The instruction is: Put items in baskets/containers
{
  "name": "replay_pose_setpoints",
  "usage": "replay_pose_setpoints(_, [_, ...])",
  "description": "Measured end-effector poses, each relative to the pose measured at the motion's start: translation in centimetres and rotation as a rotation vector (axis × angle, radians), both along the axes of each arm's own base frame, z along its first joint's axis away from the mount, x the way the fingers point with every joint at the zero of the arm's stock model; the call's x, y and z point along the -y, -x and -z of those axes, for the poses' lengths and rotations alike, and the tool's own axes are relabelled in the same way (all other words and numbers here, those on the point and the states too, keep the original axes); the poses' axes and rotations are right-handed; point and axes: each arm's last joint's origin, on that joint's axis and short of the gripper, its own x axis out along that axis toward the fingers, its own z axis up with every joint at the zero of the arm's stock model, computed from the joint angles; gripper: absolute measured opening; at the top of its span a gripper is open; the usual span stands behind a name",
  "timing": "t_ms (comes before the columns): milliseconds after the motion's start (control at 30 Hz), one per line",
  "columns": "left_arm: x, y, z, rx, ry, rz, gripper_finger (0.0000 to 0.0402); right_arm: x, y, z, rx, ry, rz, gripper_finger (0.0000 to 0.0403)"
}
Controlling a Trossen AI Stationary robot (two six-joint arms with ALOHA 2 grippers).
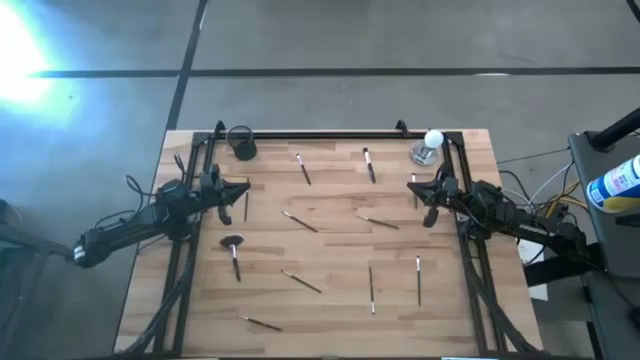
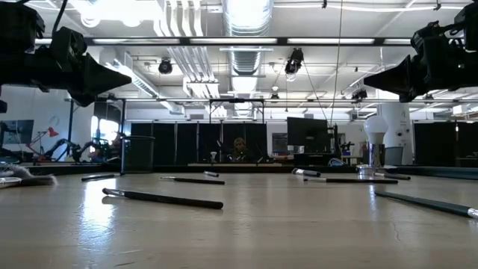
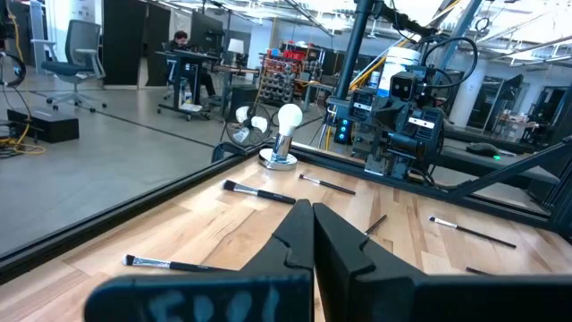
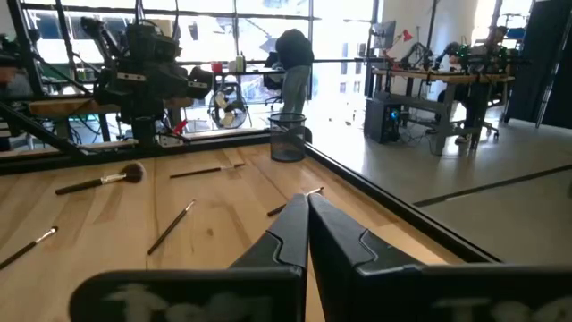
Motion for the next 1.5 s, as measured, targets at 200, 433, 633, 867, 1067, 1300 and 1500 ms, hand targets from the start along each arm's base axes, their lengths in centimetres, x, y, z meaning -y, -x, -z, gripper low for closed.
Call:
replay_pose_setpoints(200, [0.0, 0.0, 0.0, 0.0, 0.0, 0.0, 0.0, 0.0, 0.0, 0.0, 0.0, 0.0, 0.0, 0.0008])
replay_pose_setpoints(433, [0.0, 0.0, -0.5, 0.058, 0.01, 0.002, 0.0, 0.0, 0.0, 0.0, 0.0, 0.0, 0.0, 0.0008])
replay_pose_setpoints(633, [0.0, 0.1, -1.2, 0.13, -0.007, 0.004, 0.0, 0.0, 0.0, 0.0, 0.0, 0.0, 0.0, 0.0008])
replay_pose_setpoints(867, [0.1, 0.2, -1.6, 0.176, -0.012, 0.006, 0.0, 0.0, 0.0, 0.0, 0.0, 0.0, 0.0, 0.0008])
replay_pose_setpoints(1067, [0.1, 0.3, -2.3, 0.269, 0.057, 0.021, 0.0, 0.0, 0.0, 0.0, 0.0, 0.0, 0.0, 0.0008])
replay_pose_setpoints(1300, [-0.1, 0.5, -3.3, 0.39, 0.062, -0.056, 0.0, 0.0, 0.0, 0.0, 0.0, 0.0, 0.0, 0.0008])
replay_pose_setpoints(1500, [-0.6, -0.3, -3.3, 0.249, 0.22, -0.128, 0.0, 0.0, 0.0, 0.0, 0.0, 0.0, 0.0, 0.0008])
